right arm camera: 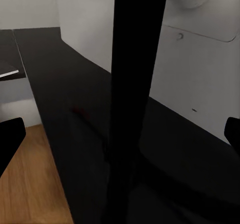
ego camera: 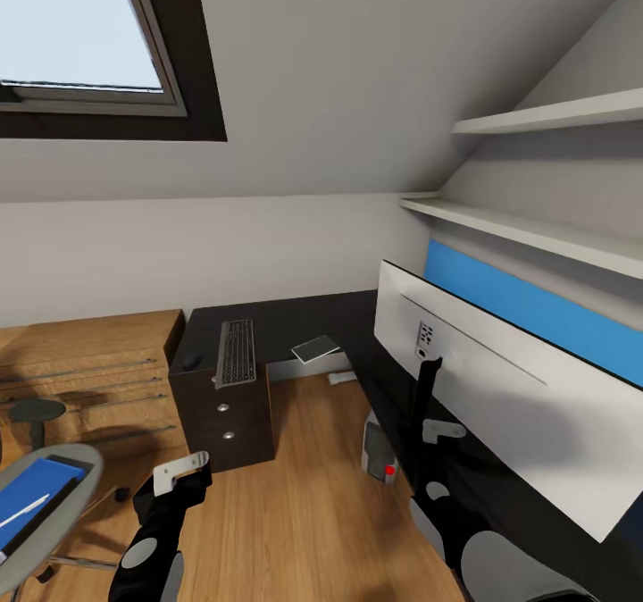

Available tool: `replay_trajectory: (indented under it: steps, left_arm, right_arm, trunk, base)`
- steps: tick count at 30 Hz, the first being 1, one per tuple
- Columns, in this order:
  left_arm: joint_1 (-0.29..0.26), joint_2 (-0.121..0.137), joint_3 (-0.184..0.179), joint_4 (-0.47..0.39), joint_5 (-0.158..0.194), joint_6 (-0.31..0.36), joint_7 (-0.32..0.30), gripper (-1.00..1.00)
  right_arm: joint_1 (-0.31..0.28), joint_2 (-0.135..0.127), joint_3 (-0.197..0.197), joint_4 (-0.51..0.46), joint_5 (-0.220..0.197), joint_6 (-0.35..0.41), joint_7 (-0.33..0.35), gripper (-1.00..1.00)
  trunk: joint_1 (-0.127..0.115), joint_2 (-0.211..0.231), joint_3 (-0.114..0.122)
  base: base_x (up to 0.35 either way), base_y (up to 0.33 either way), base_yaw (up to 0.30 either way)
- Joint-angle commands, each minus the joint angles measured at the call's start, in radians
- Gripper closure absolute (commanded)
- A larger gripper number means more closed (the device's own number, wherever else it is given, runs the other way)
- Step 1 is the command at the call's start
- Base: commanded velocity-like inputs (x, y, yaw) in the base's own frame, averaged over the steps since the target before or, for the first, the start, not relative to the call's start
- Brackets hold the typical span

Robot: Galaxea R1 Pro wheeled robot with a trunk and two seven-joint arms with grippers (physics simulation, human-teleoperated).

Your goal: In the bedroom, organize the workspace by keeping the computer under the desk, ensuring the monitor is on the desk, placing the keyboard on the desk next to the monitor, placing the mouse on the desk next to the keyboard, moving the folder from the swivel chair onto the desk next to the mouse, stacking the notebook on top of the folder with the pen on top of the notebook, and positioning the swivel chair next to the desk.

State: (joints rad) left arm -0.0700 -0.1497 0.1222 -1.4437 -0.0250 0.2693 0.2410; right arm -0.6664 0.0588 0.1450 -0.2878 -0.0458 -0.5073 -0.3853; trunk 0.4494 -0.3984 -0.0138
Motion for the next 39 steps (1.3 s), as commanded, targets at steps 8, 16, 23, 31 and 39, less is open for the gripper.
replay_trajectory:
  steps: [8, 16, 23, 31, 39]
  left_arm:
    - [-0.001, -0.001, 0.001, -0.002, -0.003, 0.005, 0.001, -1.00]
    - [-0.001, -0.001, 0.001, -0.002, -0.003, 0.005, 0.001, -1.00]
    - [-0.001, -0.001, 0.001, -0.003, -0.002, 0.006, 0.001, -1.00]
    - [-0.001, -0.001, 0.001, -0.017, -0.001, 0.008, 0.001, -1.00]
    - [-0.001, -0.001, 0.001, -0.019, -0.001, 0.008, 0.001, -1.00]
  right_arm:
    - [-0.001, -0.002, 0.008, 0.001, -0.005, -0.002, -0.007, -1.00]
    - [-0.001, -0.003, 0.008, 0.001, -0.006, -0.002, -0.007, -1.00]
    - [-0.001, -0.013, 0.005, 0.006, -0.011, 0.007, -0.007, -1.00]
    - [-0.001, -0.018, 0.001, 0.040, -0.022, 0.063, 0.044, -1.00]
    - [-0.002, -0.027, -0.001, 0.040, -0.089, 0.136, 0.110, -1.00]
  trunk:
    - [0.001, -0.002, -0.001]
    - [0.001, -0.002, -0.001]
    - [0.001, -0.002, -0.001]
    - [0.001, -0.002, -0.001]
    - [0.001, -0.002, -0.001]
  base:
    - [0.050, 0.000, 0.000]
    - [0.033, 0.000, 0.000]
    - [0.004, 0.000, 0.000]
    - [0.000, 0.000, 0.000]
    - [0.000, 0.000, 0.000]
